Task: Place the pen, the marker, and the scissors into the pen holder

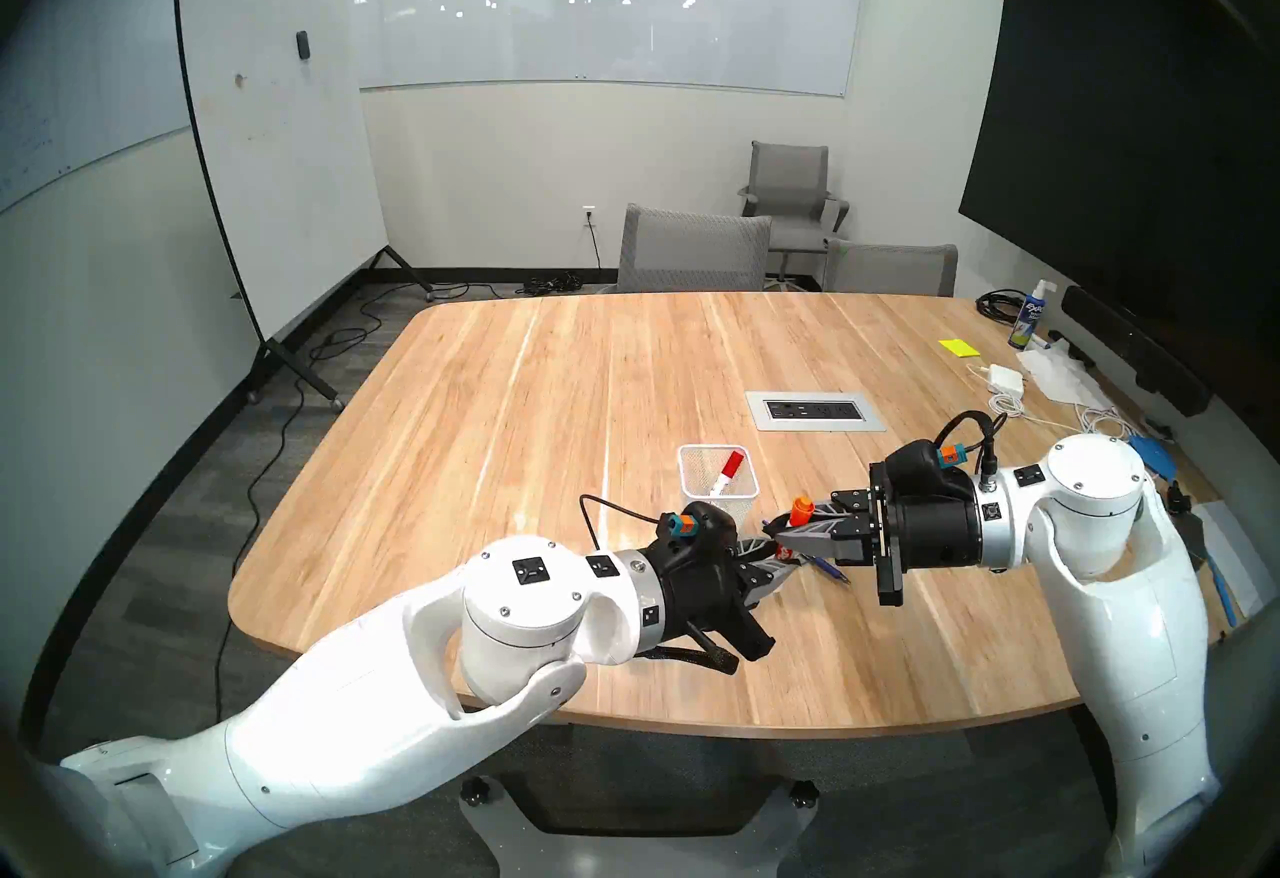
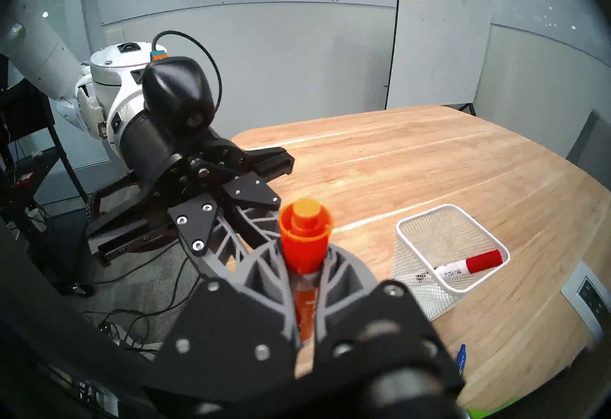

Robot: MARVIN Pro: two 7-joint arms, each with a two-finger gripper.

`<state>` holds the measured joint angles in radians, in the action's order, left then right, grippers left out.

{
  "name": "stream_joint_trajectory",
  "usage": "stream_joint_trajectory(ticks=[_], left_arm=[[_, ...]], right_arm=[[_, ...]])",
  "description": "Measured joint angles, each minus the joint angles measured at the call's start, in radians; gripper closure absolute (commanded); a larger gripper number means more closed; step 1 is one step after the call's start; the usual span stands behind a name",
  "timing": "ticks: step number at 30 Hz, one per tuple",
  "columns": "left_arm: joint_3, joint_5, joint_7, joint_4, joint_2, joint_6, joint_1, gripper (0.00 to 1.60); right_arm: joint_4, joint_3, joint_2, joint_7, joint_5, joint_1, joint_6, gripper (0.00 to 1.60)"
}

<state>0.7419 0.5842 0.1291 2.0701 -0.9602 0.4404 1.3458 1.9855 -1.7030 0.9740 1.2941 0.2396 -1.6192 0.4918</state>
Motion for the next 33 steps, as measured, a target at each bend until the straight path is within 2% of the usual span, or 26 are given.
stream_joint_trajectory(ticks=[4, 5, 6, 7, 8, 9, 11, 24, 33], left_arm=[[0.003, 0.008, -0.013, 0.0, -0.002, -0.001, 0.004, 1.6], [0.004, 0.011, -0.017, 0.0, -0.003, -0.001, 0.006, 0.58], [0.005, 0.015, -0.019, 0.0, -0.003, -0.001, 0.007, 0.33], [0.005, 0.017, -0.021, 0.0, -0.003, -0.001, 0.008, 0.33], [0.006, 0.018, -0.022, 0.0, -0.004, -0.001, 0.008, 0.14], [0.008, 0.022, -0.026, 0.0, -0.004, -0.002, 0.011, 0.06], [0.01, 0.026, -0.029, 0.0, -0.004, -0.002, 0.012, 0.0], [0.018, 0.047, -0.05, 0.006, 0.003, -0.005, 0.027, 0.0], [0.042, 0.061, -0.095, 0.072, 0.064, -0.019, 0.093, 0.0]], right_arm=[[0.002, 0.0, 0.004, -0.008, -0.003, -0.001, 0.0, 1.6], [0.003, 0.0, 0.006, -0.011, -0.004, -0.001, 0.0, 1.6], [0.004, 0.0, 0.007, -0.013, -0.004, -0.001, 0.0, 1.6], [0.005, 0.0, 0.007, -0.013, -0.005, -0.002, 0.0, 1.6], [0.005, 0.0, 0.007, -0.014, -0.005, -0.002, 0.0, 1.6], [0.005, 0.0, 0.008, -0.016, -0.006, -0.002, 0.0, 1.6], [0.005, -0.001, 0.008, -0.018, -0.006, -0.003, 0.0, 1.6], [0.004, -0.012, 0.011, -0.026, -0.009, -0.004, 0.0, 1.6], [0.003, -0.016, 0.014, -0.04, -0.014, -0.002, 0.006, 1.6]])
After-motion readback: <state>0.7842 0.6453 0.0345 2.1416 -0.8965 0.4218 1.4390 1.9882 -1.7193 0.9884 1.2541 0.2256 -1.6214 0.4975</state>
